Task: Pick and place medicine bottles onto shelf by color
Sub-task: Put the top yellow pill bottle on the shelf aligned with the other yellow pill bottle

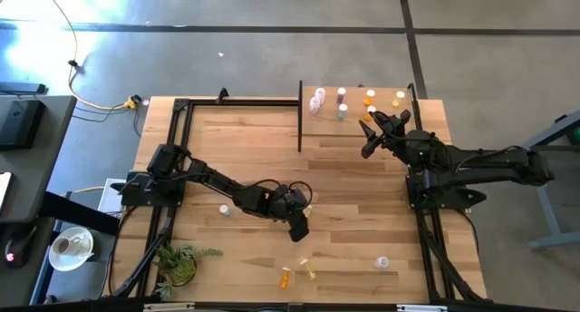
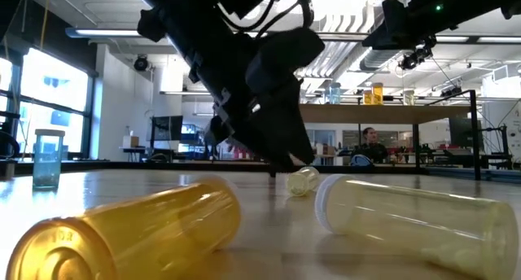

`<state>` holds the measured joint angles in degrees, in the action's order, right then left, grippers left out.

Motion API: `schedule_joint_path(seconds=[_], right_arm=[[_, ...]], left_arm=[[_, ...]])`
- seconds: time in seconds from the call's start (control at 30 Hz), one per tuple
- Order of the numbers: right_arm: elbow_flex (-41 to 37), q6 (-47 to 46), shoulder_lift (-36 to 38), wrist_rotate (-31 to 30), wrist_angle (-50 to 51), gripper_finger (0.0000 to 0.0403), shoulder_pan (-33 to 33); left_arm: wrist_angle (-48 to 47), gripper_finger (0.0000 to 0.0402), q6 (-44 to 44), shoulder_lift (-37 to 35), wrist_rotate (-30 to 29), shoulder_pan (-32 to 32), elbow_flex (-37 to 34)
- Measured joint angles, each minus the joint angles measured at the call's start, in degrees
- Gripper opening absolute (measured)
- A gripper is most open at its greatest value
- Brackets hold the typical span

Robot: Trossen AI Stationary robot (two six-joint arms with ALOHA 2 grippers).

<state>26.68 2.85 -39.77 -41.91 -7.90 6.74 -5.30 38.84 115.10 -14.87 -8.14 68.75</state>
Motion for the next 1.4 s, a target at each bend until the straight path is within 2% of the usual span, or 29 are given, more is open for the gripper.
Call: schedule_joint_path(seconds=[0.3, 0.63, 0.87, 0.97, 1.23, 1.4], right_arm=[[0.0, 0.0, -0.01, 0.02, 0.0, 0.0186, 0.0], [-0.02, 0.13, 0.0, 0.0, 0.0, 0.0186, 0.0], [-0.02, 0.12, 0.0, 0.02, 0.0, 0.0186, -0.02], [-0.02, 0.13, -0.02, 0.04, -0.01, 0.0186, -0.02], [-0.02, 0.14, 0.0, 0.06, -0.03, 0.0186, -0.04], [-0.02, 1.14, 0.0, 0.09, -0.03, 0.0186, -0.04]], left_arm=[[-1.29, 0.0172, -1.03, 0.59, -0.73, 0.7, -0.09], [-8.14, 0.0172, -7.45, 0.51, -0.59, 1.12, -0.09], [-8.2, 0.0171, -13.9, 0.51, -0.75, 1.12, -0.09], [-7.78, 0.0157, -16.49, 0.51, -0.35, 1.12, -0.09], [-6.18, 0.0089, -20.01, 0.51, -0.04, 1.12, -0.09], [-5.45, 0.0082, -20.08, 0.51, 1.66, 1.12, -0.09]])
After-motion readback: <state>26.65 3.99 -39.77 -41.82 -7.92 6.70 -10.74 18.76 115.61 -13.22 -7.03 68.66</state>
